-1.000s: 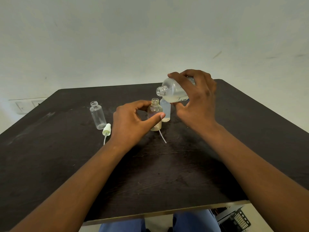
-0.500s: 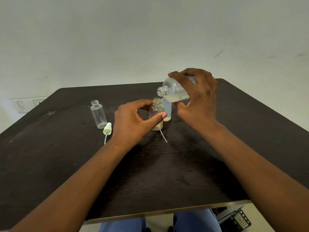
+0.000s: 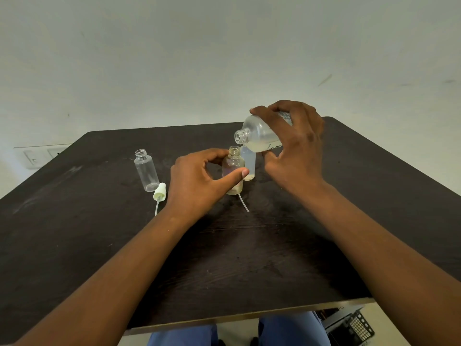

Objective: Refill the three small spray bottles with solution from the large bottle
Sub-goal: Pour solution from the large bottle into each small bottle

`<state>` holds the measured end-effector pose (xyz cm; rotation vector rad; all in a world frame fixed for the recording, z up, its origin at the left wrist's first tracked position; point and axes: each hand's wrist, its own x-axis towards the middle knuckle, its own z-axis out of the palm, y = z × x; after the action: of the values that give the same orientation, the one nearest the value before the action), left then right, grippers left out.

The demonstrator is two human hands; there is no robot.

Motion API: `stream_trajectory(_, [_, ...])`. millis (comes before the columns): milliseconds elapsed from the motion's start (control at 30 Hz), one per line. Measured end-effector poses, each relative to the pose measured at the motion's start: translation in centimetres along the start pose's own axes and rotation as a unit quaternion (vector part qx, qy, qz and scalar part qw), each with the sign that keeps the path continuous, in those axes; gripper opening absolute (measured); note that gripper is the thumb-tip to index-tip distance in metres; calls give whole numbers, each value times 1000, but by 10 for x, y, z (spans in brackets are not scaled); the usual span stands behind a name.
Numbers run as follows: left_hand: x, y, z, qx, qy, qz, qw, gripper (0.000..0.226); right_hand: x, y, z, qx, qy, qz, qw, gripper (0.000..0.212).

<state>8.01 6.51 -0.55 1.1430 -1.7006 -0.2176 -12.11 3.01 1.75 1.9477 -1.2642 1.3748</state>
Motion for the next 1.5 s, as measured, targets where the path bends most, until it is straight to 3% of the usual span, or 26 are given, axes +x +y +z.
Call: stream_trajectory(1500, [0,0,1,9,-4,-5,1000,47,1,-1,0,-17,13,-7,1000,73])
